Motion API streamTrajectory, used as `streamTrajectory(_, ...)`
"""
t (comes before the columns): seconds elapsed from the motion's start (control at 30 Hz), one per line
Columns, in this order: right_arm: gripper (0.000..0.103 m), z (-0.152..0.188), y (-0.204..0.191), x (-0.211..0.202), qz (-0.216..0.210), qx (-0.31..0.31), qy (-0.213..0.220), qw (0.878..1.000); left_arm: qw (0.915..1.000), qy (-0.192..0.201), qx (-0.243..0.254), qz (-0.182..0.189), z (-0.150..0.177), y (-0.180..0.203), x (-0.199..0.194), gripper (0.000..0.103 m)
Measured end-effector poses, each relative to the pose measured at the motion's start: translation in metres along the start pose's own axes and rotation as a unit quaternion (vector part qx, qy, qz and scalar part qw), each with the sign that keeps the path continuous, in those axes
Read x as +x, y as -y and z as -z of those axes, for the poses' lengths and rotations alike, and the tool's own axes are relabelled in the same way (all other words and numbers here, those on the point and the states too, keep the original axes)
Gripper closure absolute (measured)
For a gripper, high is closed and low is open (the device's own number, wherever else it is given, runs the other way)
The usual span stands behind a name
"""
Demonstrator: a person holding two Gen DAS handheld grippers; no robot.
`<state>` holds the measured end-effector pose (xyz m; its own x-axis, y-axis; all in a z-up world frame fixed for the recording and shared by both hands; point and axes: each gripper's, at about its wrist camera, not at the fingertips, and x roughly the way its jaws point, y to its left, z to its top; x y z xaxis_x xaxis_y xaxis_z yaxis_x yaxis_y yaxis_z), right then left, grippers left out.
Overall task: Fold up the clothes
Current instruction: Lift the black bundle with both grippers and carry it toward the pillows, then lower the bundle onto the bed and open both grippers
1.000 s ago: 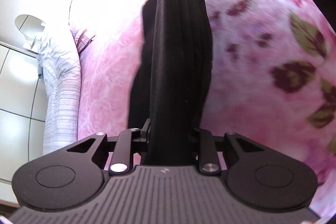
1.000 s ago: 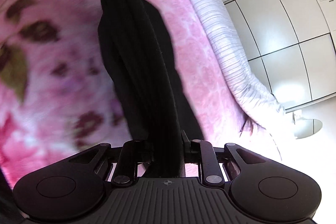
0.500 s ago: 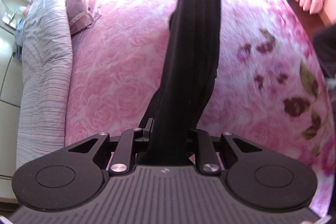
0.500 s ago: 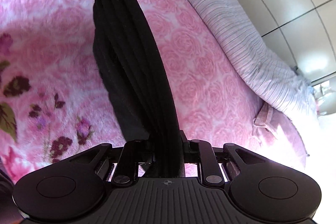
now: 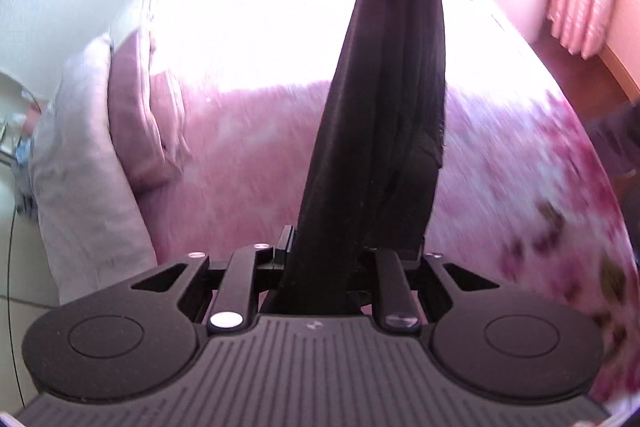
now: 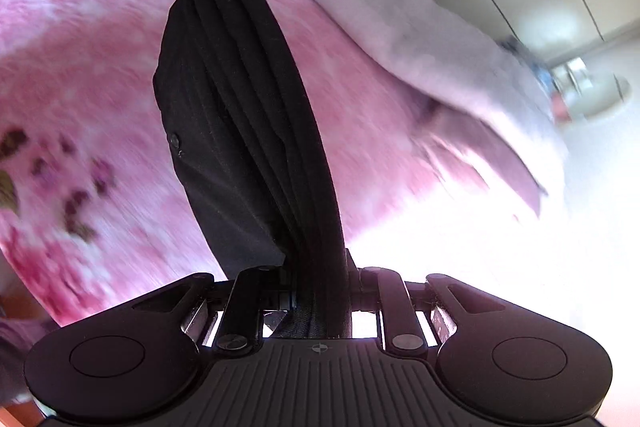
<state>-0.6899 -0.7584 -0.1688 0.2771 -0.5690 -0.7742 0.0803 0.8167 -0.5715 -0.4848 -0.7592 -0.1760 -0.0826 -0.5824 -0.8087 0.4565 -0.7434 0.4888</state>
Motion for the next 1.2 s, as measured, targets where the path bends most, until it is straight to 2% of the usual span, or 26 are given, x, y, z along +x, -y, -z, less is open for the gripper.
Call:
streamTrajectory(0.17,0.086,0.099,0.088,0.031,0.04,0.014,-0.014,0.999,0.9989,0.028,0.012,-0.036,-0.127,-0.029,0.079,0.085)
streamTrajectory(0.3,0.086,0.181,0.147,0.06,0.113,0.018,-0.024,0.993,0.9939,0.057,0.031,-0.089,-0.213,-0.028,0.144,0.086)
streamTrajectory(0.33,0.086,0.201,0.155,0.069,0.128,0.022,-0.027,0.991,0.9921,0.063,0.037,-0.102,-0.232,-0.024,0.161,0.086)
streamTrajectory(0.4,0.085,0.242,0.155,0.091,0.157,0.022,-0.037,0.987,0.9906,0.065,0.054,-0.107,-0.248,0.006,0.21,0.086)
streamTrajectory(0.47,0.085,0.276,0.132,0.127,0.135,0.034,-0.06,0.988,0.9889,0.068,0.072,-0.111,-0.264,0.037,0.259,0.085)
streamTrajectory(0.57,0.085,0.326,0.095,0.182,0.095,0.052,-0.097,0.989,0.9922,0.032,0.107,-0.056,-0.26,0.1,0.33,0.081)
streamTrajectory(0.63,0.083,0.36,0.071,0.219,0.069,0.064,-0.122,0.988,0.9898,0.03,0.13,-0.049,-0.25,0.131,0.345,0.078)
streamTrajectory(0.67,0.082,0.365,0.059,0.221,0.081,0.059,-0.12,0.988,0.9887,0.034,0.136,-0.054,-0.244,0.135,0.343,0.076)
streamTrajectory(0.7,0.08,0.369,0.048,0.221,0.097,0.052,-0.117,0.987,0.9874,0.038,0.141,-0.06,-0.238,0.14,0.34,0.067)
streamTrajectory(0.77,0.074,0.371,0.035,0.215,0.118,0.044,-0.115,0.985,0.9874,0.037,0.143,-0.057,-0.229,0.143,0.332,0.064)
streamTrajectory(0.87,0.068,0.374,0.031,0.197,0.101,0.073,-0.13,0.984,0.9914,0.02,0.126,-0.029,-0.22,0.135,0.314,0.063)
streamTrajectory(0.97,0.065,0.383,0.034,0.173,0.065,0.131,-0.14,0.979,0.9978,-0.007,0.065,0.009,-0.214,0.112,0.292,0.062)
streamTrajectory(1.03,0.064,0.387,0.044,0.15,0.045,0.177,-0.144,0.973,0.9995,-0.021,0.011,0.02,-0.208,0.089,0.284,0.062)
streamTrajectory(1.13,0.063,0.385,0.063,0.127,0.028,0.227,-0.143,0.963,0.996,-0.039,-0.073,0.034,-0.201,0.051,0.276,0.062)
streamTrajectory(1.2,0.062,0.376,0.09,0.125,0.023,0.265,-0.136,0.954,0.9881,-0.038,-0.143,0.043,-0.196,0.021,0.276,0.062)
